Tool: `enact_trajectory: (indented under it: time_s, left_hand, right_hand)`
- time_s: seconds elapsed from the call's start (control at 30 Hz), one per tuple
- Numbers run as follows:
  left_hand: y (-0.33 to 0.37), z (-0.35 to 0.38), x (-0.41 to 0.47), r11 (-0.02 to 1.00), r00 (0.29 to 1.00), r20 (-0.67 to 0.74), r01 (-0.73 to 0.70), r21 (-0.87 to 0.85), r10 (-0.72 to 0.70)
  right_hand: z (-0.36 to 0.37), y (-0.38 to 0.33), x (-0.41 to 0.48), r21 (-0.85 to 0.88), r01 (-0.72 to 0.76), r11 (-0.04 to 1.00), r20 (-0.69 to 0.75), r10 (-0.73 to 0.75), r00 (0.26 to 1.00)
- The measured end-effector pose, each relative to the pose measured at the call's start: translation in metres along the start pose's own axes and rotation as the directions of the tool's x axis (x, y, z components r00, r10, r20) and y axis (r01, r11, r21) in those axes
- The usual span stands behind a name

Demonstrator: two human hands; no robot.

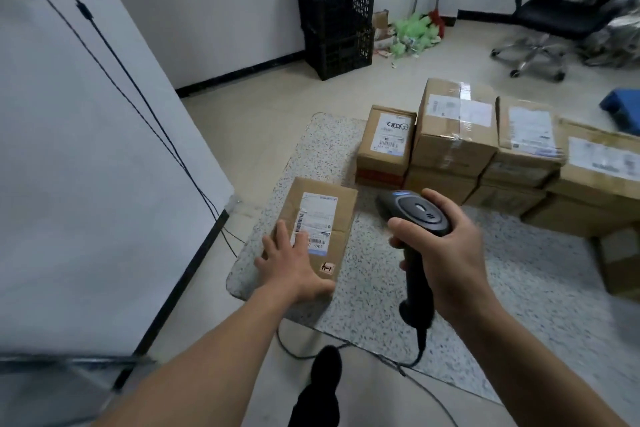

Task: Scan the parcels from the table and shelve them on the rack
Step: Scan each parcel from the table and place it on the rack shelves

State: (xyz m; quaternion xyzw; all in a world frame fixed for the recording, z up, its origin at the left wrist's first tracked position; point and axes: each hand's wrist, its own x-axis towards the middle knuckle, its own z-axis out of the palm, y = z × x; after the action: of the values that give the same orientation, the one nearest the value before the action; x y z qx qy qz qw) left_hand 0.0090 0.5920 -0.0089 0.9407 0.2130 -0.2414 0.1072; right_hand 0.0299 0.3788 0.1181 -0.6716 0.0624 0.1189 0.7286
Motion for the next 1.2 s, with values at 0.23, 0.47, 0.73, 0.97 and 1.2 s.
enact_trajectory:
  time_s: [0.23, 0.47, 0.73, 0.97, 1.2]
  left_hand:
    - [0.000, 0.024, -0.042, 0.990, 0.993, -0.097, 0.048, -0.135, -0.062]
    - [-0.007, 0.018, -0.039, 0.879, 0.949, -0.074, 0.254, -0.403, -0.308]
    - [0.023, -0.003, -0.027, 0.950, 0.975, -0.115, 0.151, -0.274, -0.188]
    - [0.066, -0.011, -0.038, 0.976, 0.930, -0.299, -0.215, 0.036, 0.216]
    - [0.102, -0.017, -0.050, 0.944, 0.945, 0.026, -0.326, 0.047, 0.325]
  right_hand:
    - [-0.024, 0.009, -0.033, -0.030, -0.003, 1.000, 0.023, 0.004, 1.000]
    - [-0.036, 0.010, -0.040, -0.026, -0.005, 1.000, -0.023, 0.004, 1.000]
    - [-0.041, 0.014, -0.040, -0.005, 0.008, 1.000, -0.084, -0.008, 0.996]
    - [-0.057, 0.006, -0.037, 0.034, 0.034, 0.999, -0.150, -0.028, 0.988]
    - [-0.089, 0.002, -0.047, 0.056, 0.060, 0.997, -0.171, -0.050, 0.984]
